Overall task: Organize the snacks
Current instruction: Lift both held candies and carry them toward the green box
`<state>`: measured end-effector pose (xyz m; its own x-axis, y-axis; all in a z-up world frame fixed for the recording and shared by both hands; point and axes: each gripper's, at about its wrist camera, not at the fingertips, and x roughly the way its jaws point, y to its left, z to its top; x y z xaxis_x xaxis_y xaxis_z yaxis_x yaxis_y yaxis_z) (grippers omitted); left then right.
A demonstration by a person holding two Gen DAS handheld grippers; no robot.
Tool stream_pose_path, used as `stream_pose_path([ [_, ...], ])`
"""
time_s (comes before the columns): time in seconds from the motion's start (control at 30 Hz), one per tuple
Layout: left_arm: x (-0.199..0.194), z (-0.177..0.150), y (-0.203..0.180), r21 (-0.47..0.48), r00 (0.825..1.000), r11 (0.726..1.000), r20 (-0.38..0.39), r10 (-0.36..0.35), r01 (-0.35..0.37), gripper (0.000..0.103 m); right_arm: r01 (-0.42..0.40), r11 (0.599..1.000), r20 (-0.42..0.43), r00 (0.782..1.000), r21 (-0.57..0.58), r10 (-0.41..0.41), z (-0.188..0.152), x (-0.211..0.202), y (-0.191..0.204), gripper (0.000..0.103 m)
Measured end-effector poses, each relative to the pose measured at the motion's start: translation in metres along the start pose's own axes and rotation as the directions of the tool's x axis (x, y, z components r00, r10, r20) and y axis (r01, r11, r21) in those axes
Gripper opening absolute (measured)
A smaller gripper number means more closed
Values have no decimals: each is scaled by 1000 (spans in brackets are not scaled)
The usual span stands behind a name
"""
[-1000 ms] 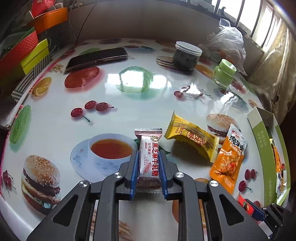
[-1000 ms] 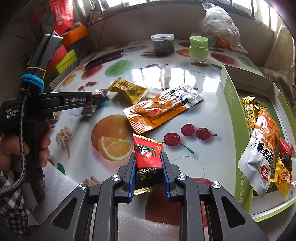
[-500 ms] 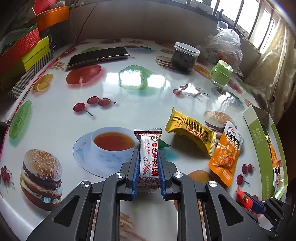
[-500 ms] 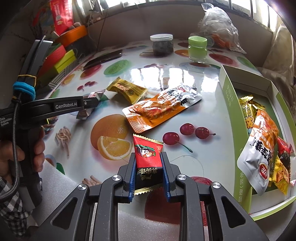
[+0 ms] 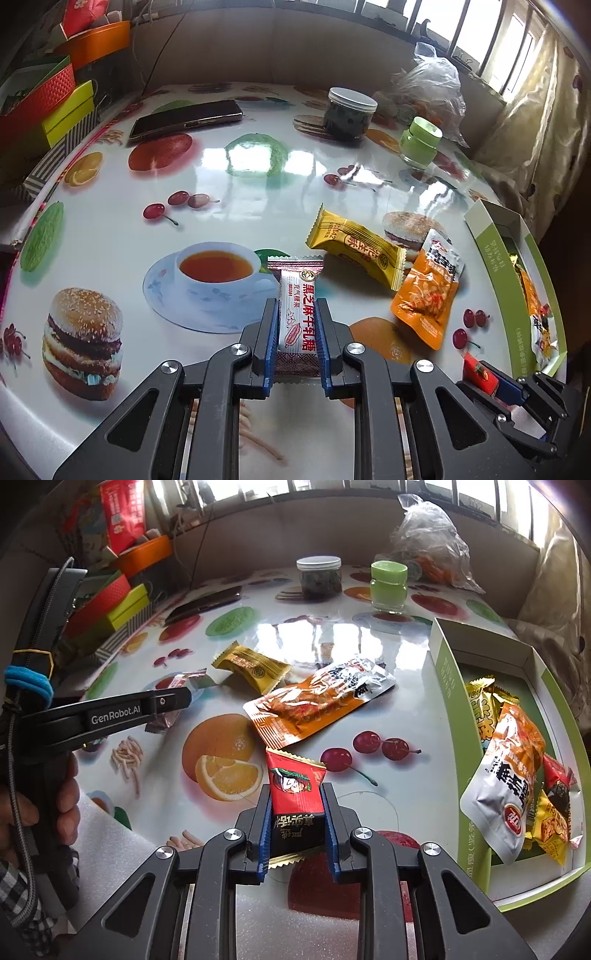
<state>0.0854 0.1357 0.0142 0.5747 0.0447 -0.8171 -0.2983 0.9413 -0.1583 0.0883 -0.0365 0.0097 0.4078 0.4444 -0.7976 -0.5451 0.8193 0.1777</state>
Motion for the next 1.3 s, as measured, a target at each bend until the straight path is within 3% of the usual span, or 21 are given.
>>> stream_pose_path([
  [0.73,-36,4,-30,60,996,997,64,-56,53,19,18,999,78,997,33,-21,2,-30,-7,23],
  [1.3,-45,9,-78,153,988,981,72,-134,122,20,54,991,150,986,121,-72,4,-60,-43,23],
])
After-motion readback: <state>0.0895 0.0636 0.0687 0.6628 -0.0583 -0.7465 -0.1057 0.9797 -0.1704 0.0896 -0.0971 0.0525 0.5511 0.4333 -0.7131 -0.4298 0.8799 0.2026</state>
